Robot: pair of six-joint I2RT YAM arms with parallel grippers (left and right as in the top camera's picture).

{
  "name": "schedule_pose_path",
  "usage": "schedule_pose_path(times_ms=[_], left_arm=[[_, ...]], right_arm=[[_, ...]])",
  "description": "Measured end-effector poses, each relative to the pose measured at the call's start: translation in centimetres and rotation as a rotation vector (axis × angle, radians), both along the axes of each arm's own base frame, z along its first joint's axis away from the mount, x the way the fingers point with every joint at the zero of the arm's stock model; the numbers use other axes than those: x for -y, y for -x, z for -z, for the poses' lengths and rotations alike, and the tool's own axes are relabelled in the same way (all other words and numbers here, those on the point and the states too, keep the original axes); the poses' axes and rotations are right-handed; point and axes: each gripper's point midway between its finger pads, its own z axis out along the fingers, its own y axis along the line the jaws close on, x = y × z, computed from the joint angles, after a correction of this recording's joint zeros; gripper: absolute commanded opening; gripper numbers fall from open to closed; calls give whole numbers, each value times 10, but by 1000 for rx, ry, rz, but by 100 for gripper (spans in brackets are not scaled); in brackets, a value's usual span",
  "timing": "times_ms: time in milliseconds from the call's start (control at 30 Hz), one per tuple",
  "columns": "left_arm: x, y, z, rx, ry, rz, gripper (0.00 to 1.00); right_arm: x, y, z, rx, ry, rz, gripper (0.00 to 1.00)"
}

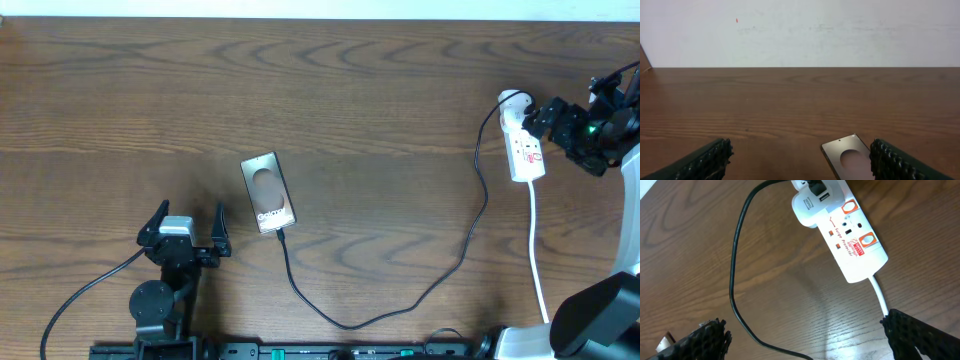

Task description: Plug charger to phone and switch on socket

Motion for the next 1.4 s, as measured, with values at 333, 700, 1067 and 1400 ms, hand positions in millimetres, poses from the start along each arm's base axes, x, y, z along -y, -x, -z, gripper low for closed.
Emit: schedule_pose_path(times_ms=[333, 700, 1067, 1400], left_arm=[[0, 0, 0, 1, -11, 1, 90], [0, 0, 0, 1, -11, 1, 90], [0, 0, 0, 1, -14, 1, 90], [0, 0, 0, 1, -14, 1, 90]], right_arm=[[0, 0, 0, 0, 0, 0, 99], [0, 0, 0, 0, 0, 0, 99], [0, 0, 0, 0, 0, 0, 99], [0, 0, 0, 0, 0, 0, 99]])
